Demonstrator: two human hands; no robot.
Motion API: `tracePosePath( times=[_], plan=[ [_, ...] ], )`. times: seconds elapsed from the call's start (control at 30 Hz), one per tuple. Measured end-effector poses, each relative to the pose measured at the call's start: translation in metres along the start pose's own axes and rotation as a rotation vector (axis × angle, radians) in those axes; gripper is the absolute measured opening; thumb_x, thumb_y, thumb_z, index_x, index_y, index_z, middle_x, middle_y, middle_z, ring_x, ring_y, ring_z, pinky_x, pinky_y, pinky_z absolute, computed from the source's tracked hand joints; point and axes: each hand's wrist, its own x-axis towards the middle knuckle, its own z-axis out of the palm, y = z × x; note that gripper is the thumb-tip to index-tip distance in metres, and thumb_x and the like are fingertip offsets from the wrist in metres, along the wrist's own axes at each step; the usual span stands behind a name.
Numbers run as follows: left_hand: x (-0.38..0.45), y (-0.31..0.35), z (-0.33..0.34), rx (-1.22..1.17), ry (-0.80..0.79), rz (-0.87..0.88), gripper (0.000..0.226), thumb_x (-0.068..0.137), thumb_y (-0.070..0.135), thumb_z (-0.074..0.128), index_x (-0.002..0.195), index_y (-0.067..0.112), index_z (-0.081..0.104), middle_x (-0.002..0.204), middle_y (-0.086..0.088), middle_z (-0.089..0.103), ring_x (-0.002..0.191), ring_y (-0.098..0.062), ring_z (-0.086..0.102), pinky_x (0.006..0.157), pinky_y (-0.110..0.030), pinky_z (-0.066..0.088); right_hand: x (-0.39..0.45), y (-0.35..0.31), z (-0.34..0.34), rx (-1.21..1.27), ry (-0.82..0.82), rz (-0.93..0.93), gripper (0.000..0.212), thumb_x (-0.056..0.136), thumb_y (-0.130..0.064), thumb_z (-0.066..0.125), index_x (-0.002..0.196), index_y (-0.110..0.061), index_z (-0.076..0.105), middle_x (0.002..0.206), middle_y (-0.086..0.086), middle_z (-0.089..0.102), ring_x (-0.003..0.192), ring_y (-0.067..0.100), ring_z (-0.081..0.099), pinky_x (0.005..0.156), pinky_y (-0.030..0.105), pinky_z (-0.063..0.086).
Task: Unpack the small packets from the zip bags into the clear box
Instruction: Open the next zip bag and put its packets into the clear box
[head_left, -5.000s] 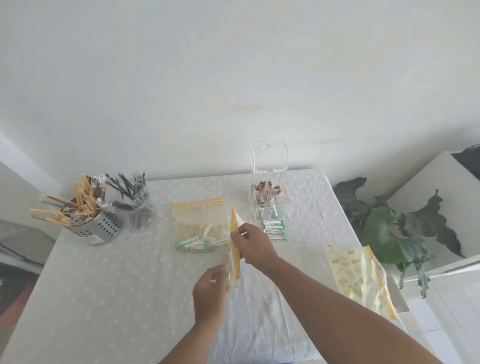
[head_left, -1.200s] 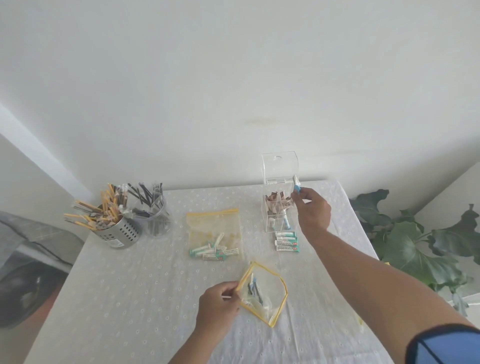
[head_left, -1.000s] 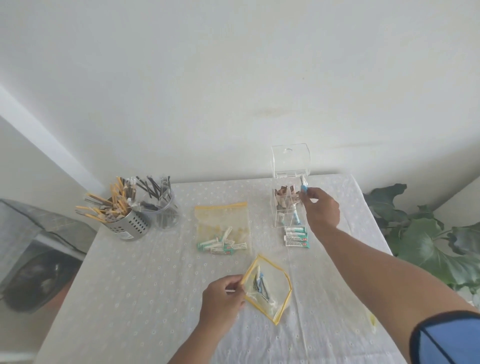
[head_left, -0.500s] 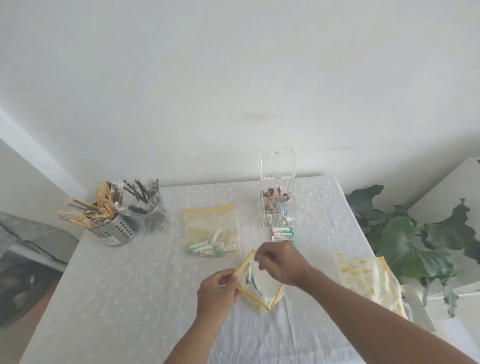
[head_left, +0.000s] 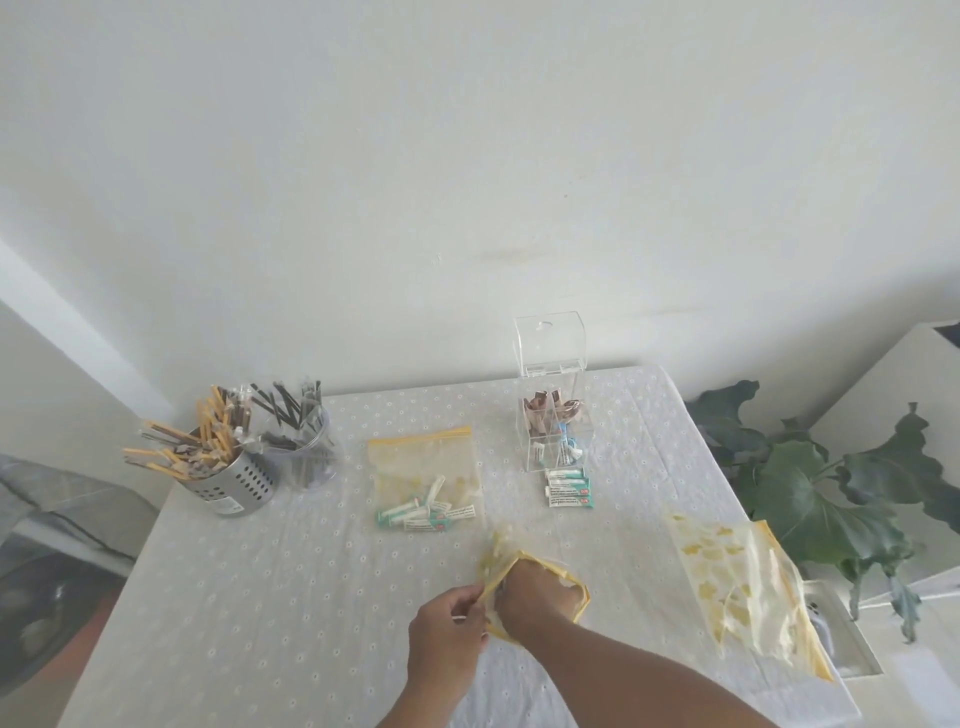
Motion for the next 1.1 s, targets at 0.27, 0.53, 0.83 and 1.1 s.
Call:
tracePosePath(
  times=[0.27,0.53,0.83,1.1],
  plan=[
    [0.003,-0.002,-0.004,0.013,0.056,-0.03,0.023,0.092,0.004,0.066,0.091,0.022,0.08,0.087,-0.005,0.077,0.077,-0.019,0.076,0.059,-0.024,0.063,-0.001,0.012,-0.003,0.005,-0.008,-0.195,0.032,0.099,-0.016,0.051,0.127,-0.02,0.065,0.128,0.002,0.068,0.119,0.025,0.066,0.092,0.038,0.055],
    [0.004,-0.003,0.002,-0.013,0.044,-0.054,0.021,0.091,0.004,0.067,0.09,0.02,0.081,0.089,-0.006,0.077,0.076,-0.02,0.077,0.062,-0.028,0.065,-0.005,0.035,-0.018,-0.079,-0.089,-0.326,0.033,0.098,-0.024,0.052,0.13,-0.017,0.057,0.133,0.008,0.061,0.123,0.032,0.06,0.093,0.04,0.052],
    [0.001,0.003,0.01,0.024,0.012,-0.002,0.02,0.091,0.008,0.07,0.087,0.023,0.082,0.083,-0.004,0.078,0.074,-0.018,0.076,0.066,-0.034,0.067,-0.004,0.017,-0.018,0.062,-0.099,-0.089,0.022,0.096,-0.039,0.05,0.107,-0.033,0.067,0.12,-0.006,0.07,0.118,0.023,0.065,0.101,0.044,0.046],
    [0.008,0.003,0.005,-0.039,0.042,-0.071,0.021,0.092,0.002,0.067,0.088,0.017,0.081,0.084,-0.008,0.079,0.078,-0.023,0.077,0.066,-0.032,0.066,0.011,0.028,-0.007,0.08,-0.096,-0.319,0.021,0.101,-0.027,0.058,0.116,-0.018,0.07,0.125,0.01,0.067,0.114,0.032,0.066,0.084,0.035,0.05]
  ],
)
